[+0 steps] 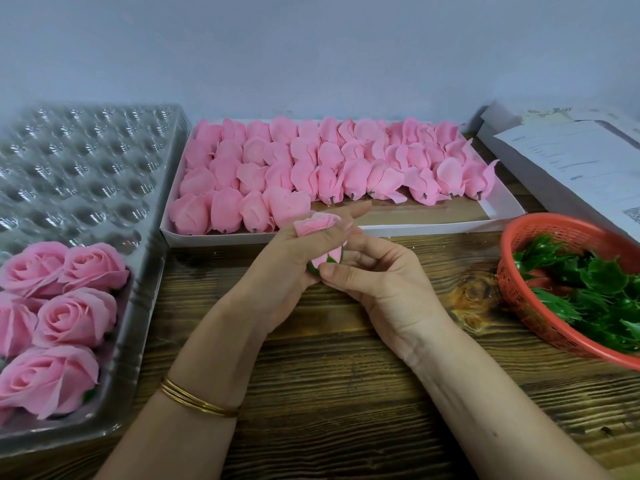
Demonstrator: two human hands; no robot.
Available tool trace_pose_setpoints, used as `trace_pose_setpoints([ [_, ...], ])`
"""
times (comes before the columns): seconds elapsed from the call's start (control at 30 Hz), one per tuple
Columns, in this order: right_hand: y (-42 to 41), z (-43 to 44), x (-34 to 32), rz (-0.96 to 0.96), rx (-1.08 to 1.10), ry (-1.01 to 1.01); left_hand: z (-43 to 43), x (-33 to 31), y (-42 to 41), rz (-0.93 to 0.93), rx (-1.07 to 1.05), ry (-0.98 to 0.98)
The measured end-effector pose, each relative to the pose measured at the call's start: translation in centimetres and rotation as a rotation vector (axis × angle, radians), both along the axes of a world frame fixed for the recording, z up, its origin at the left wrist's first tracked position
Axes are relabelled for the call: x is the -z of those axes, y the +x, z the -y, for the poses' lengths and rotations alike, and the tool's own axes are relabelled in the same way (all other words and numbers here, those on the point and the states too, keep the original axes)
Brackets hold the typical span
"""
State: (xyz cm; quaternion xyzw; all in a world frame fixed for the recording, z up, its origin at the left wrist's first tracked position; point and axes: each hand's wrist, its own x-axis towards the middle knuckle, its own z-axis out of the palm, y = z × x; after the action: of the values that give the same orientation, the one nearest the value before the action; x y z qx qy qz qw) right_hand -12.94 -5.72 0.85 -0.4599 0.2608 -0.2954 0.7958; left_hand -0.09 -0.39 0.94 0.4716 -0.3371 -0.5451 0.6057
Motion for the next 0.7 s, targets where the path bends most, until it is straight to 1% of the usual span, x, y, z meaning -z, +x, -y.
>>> trace_pose_setpoints([
  [0.17, 0.2, -0.1, 0.2, 0.026, 0.05, -0.005, -0.3, -0.2, 0.1, -0.024, -0.012, -0.033],
  [0.3, 0.2, 0.1, 0.4, 0.035, 0.113, -0.015, -0.2, 0.1, -0.2, 0.057, 0.017, -0.029],
  [0.43, 0.2, 0.2, 0.7, 0.047, 0.122, -0.049, -0.1, 0.4, -0.8, 0.054, 0.023, -0.016],
  [0.57, 0.0, 0.5, 0.8, -0.003, 0.11, -0.171, -0.1, 0.1, -1.1, 0.036, -0.001, -0.018],
  [0.7, -0.3, 0.6, 0.7, -0.008, 0.021, -0.278, -0.2, -0.2, -1.0, 0.046, -0.034, 0.0],
])
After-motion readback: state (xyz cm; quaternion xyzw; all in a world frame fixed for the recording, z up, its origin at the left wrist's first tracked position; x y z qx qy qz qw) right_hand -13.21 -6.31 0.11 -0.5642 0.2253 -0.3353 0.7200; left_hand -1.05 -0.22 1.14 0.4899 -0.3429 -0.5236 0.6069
